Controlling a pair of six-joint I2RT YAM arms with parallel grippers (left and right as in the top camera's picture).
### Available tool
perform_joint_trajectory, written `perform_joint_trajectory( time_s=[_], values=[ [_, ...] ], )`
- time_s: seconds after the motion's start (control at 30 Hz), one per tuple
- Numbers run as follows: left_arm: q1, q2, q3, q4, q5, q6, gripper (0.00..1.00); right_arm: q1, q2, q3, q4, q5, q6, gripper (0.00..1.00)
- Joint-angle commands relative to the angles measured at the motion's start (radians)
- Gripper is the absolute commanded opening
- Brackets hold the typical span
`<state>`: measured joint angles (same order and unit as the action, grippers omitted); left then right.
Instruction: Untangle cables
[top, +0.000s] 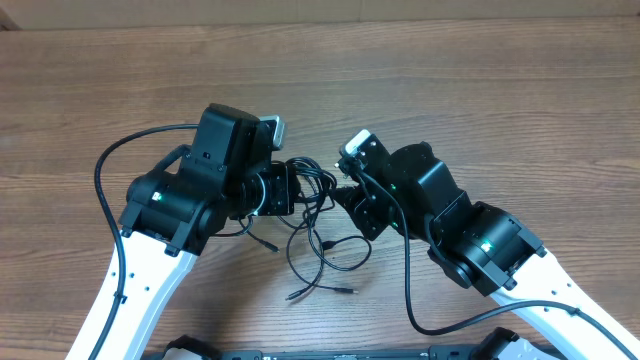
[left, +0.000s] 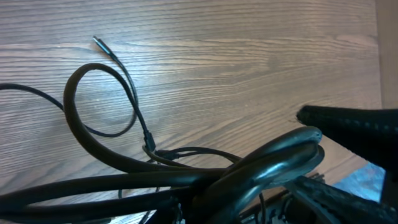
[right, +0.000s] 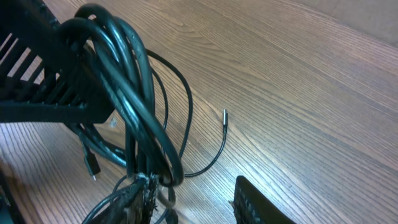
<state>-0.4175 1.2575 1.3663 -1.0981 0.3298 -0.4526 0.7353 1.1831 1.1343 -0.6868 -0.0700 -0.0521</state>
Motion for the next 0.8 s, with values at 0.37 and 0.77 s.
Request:
perform_joint_trajectory(
  time_s=[0.37,0.77],
  values=[
    [-0.002,-0.003,0.03,0.018,0.104,0.091,0.04,0.002,0.001,0.024,-0.002,0.045,-0.001,0.39],
    [-0.002,-0.003,0.03,0.013,0.077,0.103,0.04,0.002,0.001,0.024,-0.015,0.095,-0.001,0.39]
  ],
)
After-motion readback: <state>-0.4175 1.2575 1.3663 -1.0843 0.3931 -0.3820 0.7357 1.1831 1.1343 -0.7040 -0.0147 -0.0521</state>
